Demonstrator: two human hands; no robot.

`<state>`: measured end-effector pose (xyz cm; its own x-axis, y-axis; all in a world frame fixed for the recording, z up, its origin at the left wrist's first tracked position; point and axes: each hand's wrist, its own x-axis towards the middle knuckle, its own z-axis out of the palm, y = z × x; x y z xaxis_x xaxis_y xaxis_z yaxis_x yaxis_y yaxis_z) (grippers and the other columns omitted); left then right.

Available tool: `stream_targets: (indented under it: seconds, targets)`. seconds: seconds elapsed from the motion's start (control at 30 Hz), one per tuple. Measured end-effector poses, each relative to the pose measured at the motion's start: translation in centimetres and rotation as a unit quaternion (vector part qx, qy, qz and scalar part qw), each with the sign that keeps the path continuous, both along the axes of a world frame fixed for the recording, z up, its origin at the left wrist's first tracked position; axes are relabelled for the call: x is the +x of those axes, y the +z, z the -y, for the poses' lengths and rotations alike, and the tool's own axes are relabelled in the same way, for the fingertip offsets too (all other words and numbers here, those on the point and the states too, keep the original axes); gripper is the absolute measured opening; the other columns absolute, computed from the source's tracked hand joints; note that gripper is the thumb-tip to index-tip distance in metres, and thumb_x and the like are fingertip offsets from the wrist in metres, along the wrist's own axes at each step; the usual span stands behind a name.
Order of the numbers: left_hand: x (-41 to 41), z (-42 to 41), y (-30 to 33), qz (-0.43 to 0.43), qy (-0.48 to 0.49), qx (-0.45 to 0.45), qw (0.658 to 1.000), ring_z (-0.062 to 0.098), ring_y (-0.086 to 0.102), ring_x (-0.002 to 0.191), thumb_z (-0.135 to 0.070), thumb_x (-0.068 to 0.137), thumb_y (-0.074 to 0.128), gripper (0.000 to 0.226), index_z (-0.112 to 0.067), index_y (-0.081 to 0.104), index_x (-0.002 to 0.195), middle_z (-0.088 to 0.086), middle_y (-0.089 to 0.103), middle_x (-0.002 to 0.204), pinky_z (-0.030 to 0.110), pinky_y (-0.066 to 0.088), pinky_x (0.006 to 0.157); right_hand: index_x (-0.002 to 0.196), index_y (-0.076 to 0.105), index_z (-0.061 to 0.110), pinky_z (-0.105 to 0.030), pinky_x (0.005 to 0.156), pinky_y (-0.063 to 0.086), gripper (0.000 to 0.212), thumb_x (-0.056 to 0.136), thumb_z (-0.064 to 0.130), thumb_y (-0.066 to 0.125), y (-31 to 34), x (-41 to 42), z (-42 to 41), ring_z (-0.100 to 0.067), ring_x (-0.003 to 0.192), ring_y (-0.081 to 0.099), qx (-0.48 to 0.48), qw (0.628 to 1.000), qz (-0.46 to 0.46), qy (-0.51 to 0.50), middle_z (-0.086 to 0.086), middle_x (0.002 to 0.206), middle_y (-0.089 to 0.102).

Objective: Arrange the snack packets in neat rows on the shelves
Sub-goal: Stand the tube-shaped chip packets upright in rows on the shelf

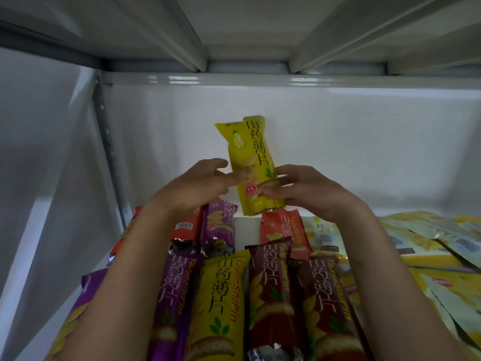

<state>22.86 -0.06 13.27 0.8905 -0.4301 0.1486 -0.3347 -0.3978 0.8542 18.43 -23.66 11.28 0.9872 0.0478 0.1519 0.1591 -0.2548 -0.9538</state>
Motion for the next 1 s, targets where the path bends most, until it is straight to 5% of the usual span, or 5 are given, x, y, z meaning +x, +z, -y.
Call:
stream_targets:
  seconds: [0.13,0.27,0.57,0.83,1.0]
  targets:
    - [0.0,-1.5,0.6,0.0,-0.058,0.006,0.998,0.016,0.072,0.114,-0.059,0.088,0.073,0.063,-0.026,0.063,0.14,-0.004,0.074,0.127,0.043,0.054,0.108,0.13,0.067,0.015,-0.03,0.093,0.06,0.055,0.078,0.021,0.084,1.5,-1.4,-0.7,-0.019,0.111,0.074,-0.039,0.998,0.035,0.038,-0.009,0.119,0.076]
    - [-0.2,-1.5,0.7,-0.006,-0.105,-0.078,0.991,0.021,0.075,0.11,-0.031,0.102,0.061,0.033,-0.015,0.069,0.129,0.004,0.079,0.116,0.036,0.059,0.1,0.133,0.066,0.016,-0.025,0.09,0.058,0.056,0.08,0.027,0.079,1.9,-1.7,-1.2,-0.017,0.117,0.071,-0.052,0.995,0.049,0.063,-0.011,0.127,0.072]
    - [0.8,-1.8,-0.3,-0.041,-0.163,-0.118,0.979,0.022,0.074,0.113,-0.026,0.091,0.067,0.041,-0.014,0.068,0.131,0.005,0.077,0.122,0.032,0.059,0.098,0.123,0.073,0.002,-0.045,0.105,0.056,0.03,0.093,0.006,0.07,1.2,-1.2,-0.8,-0.029,0.112,0.074,-0.016,0.998,0.043,0.047,-0.015,0.115,0.078]
    - [1.4,-1.9,-0.6,-0.026,-0.134,-0.119,0.983,0.024,0.074,0.114,-0.026,0.087,0.072,0.043,-0.01,0.071,0.127,0.007,0.078,0.12,0.046,0.056,0.104,0.127,0.071,0.008,-0.033,0.103,0.055,0.041,0.091,0.027,0.069,1.1,-1.1,-1.1,-0.022,0.116,0.072,-0.004,0.997,0.027,0.073,-0.008,0.12,0.077]
    - [1.0,-1.6,-0.8,-0.041,-0.166,-0.092,0.981,0.022,0.074,0.115,-0.023,0.088,0.071,0.042,-0.013,0.071,0.129,0.006,0.078,0.121,0.035,0.06,0.098,0.122,0.073,0.007,-0.033,0.095,0.06,0.044,0.081,0.025,0.072,0.8,-0.3,-1.0,-0.022,0.111,0.074,0.059,0.992,0.108,0.02,-0.007,0.118,0.078]
